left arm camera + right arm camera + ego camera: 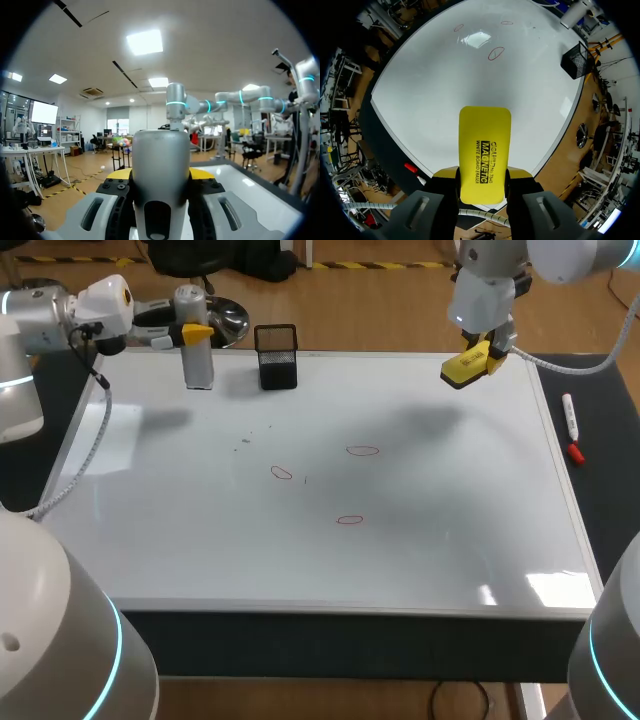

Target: Pick up the inspection probe, press it on each red-marked spot on the whiteboard one by one, put down the probe, pick up the eraser, and wipe off all the red marks.

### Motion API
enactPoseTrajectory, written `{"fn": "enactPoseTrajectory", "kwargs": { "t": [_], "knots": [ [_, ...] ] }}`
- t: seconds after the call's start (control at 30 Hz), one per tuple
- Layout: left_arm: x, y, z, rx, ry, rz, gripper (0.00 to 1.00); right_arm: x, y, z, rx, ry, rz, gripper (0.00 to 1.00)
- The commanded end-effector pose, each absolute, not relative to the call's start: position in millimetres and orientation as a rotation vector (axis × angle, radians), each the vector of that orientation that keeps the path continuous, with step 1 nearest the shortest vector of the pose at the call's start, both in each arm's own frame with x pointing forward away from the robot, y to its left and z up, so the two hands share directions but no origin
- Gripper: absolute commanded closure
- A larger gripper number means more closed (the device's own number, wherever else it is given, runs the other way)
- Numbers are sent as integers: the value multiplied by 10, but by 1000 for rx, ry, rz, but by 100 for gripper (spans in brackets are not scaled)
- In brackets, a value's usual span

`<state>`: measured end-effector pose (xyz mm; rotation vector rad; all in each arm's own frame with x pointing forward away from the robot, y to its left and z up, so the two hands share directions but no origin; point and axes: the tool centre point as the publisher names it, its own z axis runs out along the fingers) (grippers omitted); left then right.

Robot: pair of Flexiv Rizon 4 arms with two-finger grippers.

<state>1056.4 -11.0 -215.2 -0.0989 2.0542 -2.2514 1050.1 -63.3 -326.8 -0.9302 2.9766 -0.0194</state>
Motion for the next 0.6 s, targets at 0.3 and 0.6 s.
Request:
{"fn": "enactPoseTrajectory", "kwargs": {
  "t": [0.3, 0.6],
  "knots": [
    [10552, -114, -2131, -102, 2056, -2247, 100, 10378, -325, -3100, -1082, 2920, -95, 100],
    [10552, -114, -2131, -102, 2056, -2247, 100, 10093, 172, -3113, -1304, 2817, -109, 100]
  ]
}}
